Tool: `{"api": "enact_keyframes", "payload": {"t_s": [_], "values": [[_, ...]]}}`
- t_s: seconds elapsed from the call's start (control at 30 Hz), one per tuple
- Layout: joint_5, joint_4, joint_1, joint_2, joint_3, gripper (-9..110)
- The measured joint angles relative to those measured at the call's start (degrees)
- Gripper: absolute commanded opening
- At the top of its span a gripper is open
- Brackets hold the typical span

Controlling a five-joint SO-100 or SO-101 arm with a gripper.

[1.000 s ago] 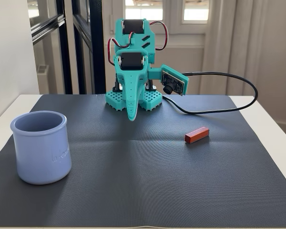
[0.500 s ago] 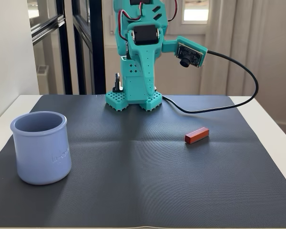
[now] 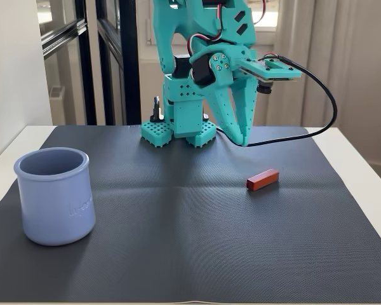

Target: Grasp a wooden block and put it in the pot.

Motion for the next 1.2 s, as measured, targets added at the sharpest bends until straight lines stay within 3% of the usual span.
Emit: {"api": "enact_keyframes", "payload": {"t_s": [0.17,0.3,0.47,0.67,0.87,0.97,1.2], "values": [[22.5,4.2,-0.8,-8.5,-5.6,0],[36.9,14.2,1.3,-16.3,-11.8,0],[42.2,27.9,4.0,-21.4,-18.8,0],[42.7,31.8,3.7,-22.6,-21.9,0],[43.6,28.9,1.0,-23.2,-21.9,0],[49.2,22.9,0.7,-23.7,-21.7,0],[60.6,17.1,-1.2,-25.8,-20.4,17]]}}
